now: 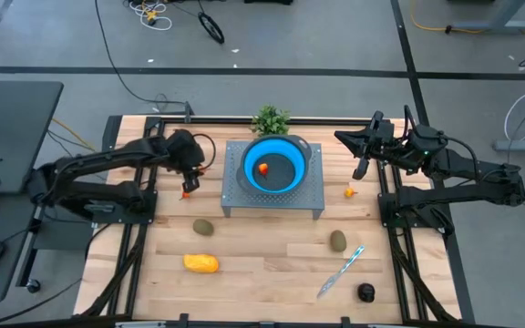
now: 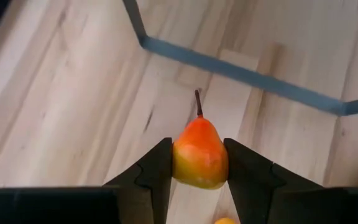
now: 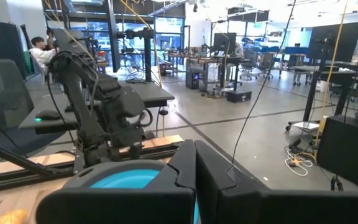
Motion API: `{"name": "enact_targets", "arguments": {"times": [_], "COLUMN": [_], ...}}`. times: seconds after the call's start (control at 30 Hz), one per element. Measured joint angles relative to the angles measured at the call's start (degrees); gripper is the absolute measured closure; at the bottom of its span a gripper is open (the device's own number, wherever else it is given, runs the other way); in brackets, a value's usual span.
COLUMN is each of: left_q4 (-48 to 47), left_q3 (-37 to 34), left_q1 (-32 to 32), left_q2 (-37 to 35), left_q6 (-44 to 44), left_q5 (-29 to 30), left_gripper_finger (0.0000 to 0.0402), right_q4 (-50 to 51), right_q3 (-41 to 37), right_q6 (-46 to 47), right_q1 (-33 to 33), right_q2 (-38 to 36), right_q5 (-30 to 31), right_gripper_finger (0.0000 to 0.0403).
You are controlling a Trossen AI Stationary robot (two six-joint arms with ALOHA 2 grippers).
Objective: Pick & Place Fruit
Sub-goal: Put the top left orange pear into the strainer bowl on the shelf
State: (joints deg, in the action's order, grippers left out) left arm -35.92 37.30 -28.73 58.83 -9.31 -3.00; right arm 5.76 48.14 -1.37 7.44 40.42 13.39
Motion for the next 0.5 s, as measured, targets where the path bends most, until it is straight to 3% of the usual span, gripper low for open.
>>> {"name": "enact_targets", "arguments": {"times": [0.5], "left_q4": [-2.58], "left_q3": [0.0], "left_q1": [3.46], "left_q2": [-2.43], "left_q6": [6.2], "left_q5": [0.85], "left_gripper_finger": [0.0269], "right_q4": [0.02], "right_q3": [0.02], "right_q6": [0.02], "right_q1": [0.0], "right_q2": [0.0], "right_q5": [-0.11], "right_gripper_finger": [0.0403]}}
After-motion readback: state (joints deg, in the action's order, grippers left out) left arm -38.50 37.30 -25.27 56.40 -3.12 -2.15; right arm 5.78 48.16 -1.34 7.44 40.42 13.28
